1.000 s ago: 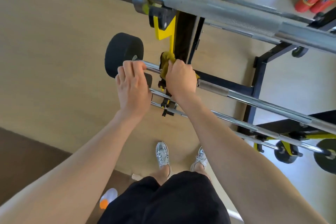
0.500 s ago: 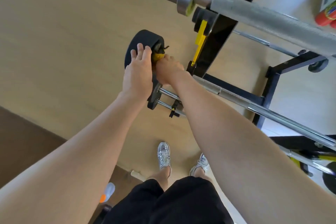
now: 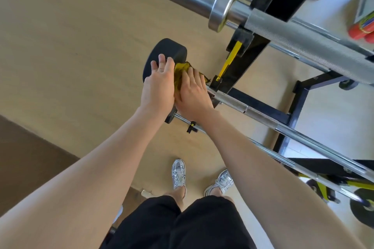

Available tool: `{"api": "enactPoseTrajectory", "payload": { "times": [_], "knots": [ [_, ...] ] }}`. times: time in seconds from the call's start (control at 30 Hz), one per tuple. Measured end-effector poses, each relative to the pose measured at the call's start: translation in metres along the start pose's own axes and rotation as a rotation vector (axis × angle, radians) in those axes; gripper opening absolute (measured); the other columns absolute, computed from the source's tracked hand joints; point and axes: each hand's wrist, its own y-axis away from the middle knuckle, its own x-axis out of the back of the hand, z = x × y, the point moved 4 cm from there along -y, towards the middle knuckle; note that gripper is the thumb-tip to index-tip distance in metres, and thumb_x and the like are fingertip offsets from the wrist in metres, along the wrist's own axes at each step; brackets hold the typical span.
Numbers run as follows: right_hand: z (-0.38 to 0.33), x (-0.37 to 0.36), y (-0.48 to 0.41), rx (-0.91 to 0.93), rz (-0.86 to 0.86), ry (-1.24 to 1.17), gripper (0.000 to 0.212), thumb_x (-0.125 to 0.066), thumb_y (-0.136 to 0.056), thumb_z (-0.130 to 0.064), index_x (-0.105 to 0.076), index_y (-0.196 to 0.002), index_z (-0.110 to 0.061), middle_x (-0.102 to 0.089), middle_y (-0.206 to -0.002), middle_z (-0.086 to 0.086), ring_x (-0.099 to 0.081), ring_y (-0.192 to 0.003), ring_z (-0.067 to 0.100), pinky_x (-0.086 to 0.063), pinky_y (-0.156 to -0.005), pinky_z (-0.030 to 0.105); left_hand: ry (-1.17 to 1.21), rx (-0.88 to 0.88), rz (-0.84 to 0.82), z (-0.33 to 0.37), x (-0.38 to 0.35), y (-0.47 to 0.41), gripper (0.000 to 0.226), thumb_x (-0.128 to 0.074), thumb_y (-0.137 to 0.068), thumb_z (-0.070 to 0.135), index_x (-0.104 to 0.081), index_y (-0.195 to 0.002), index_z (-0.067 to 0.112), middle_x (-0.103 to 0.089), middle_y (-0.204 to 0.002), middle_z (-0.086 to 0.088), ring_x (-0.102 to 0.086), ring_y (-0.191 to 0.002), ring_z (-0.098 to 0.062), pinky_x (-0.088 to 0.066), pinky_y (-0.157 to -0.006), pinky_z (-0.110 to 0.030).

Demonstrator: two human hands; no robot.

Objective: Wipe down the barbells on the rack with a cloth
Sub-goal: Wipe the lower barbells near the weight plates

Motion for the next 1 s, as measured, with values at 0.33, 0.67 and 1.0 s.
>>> {"api": "enactPoseTrajectory", "payload": {
  "times": [0.33,0.67,1.0],
  "knots": [
    [0.004,0.026,-0.057,-0.131,-0.270,0.192,0.019,-0.062,-0.100,-0.014,-0.061,-0.119,-0.014,-0.061,-0.089,0.001,-0.062,-0.083,0.023,-0.046,-0.069,0.035,-0.031,-0.015,-0.044,-0.001,-0.002,-0.002,0.081,-0.061,-0.094,-0.013,-0.022,-0.161,0.010,-0.008,-0.172,-0.018,-0.015,-0.158,-0.039,-0.045,-0.113,-0.051],
    [-0.001,0.025,-0.005,-0.156,-0.151,0.441,0.039,-0.073,-0.091,-0.008,-0.059,-0.127,-0.004,-0.064,-0.109,0.015,-0.065,-0.102,0.030,-0.049,-0.104,0.045,-0.099,-0.018,-0.077,0.011,-0.002,0.000,0.088,-0.065,-0.096,-0.003,-0.009,-0.163,0.002,-0.006,-0.170,-0.027,-0.011,-0.158,-0.043,-0.044,-0.114,-0.042],
    [0.066,0.048,0.081,-0.200,0.024,0.144,0.026,-0.065,-0.097,-0.015,-0.072,-0.120,-0.023,-0.066,-0.130,0.000,-0.044,-0.128,0.031,-0.039,-0.110,0.049,-0.202,-0.006,-0.070,0.032,-0.016,0.014,0.089,-0.069,-0.096,0.018,-0.014,-0.164,0.003,-0.004,-0.172,-0.022,-0.002,-0.159,-0.041,-0.012,-0.126,-0.058]
  ]
}}
